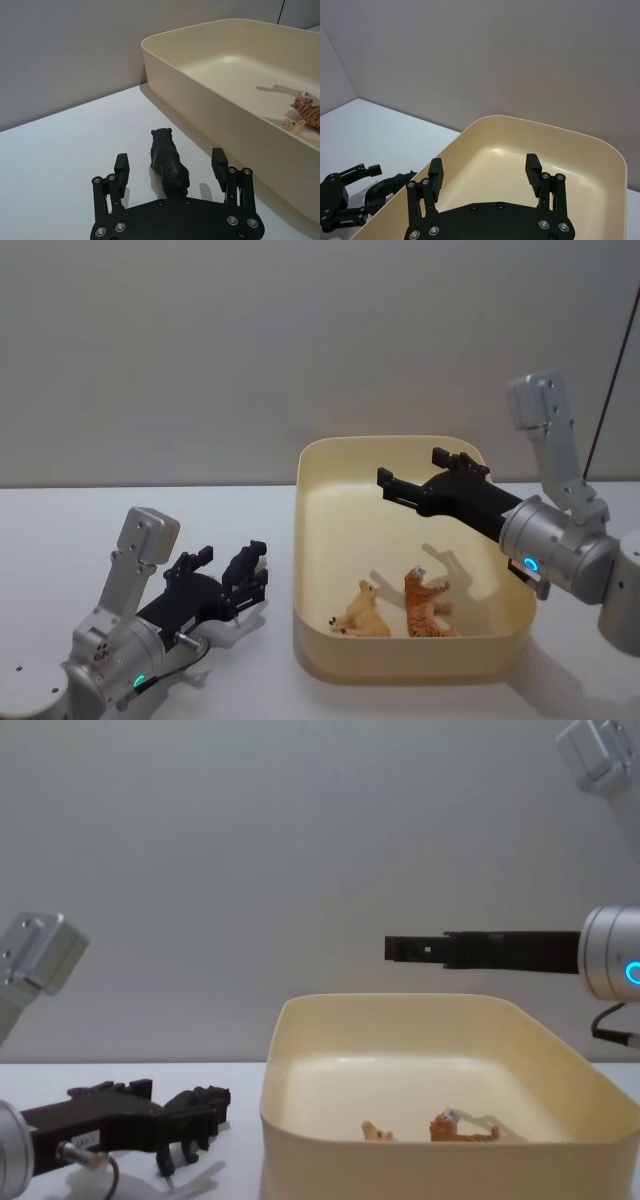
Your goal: Pick up the toy alternately with two hands and place it into the central storage box.
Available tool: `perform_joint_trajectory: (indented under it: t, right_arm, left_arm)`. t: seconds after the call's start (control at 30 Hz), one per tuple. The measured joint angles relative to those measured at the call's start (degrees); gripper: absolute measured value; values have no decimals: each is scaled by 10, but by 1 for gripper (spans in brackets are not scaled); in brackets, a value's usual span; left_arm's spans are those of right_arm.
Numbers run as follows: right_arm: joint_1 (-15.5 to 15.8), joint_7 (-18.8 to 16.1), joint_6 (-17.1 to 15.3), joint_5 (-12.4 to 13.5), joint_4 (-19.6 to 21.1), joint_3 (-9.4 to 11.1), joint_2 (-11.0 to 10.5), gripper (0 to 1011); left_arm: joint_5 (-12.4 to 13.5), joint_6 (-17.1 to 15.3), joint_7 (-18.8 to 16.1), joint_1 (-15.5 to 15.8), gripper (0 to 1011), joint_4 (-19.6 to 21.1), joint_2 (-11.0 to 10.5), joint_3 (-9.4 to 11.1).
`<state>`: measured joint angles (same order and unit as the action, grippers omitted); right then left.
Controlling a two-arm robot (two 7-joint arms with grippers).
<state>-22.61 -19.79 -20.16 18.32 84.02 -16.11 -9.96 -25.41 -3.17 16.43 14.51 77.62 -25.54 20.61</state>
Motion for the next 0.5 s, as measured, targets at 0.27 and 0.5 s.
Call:
perform_joint_trajectory:
  t: [0.27,0.5]
  right_arm:
    - [0,0,0,0,0,0,0,1001]
    - [0,0,0,0,0,0,0,1001]
  left_arm:
    - [1,0,27,24,1001,-36,15,1]
    - [5,-9,45,41,1002,-59,25,3]
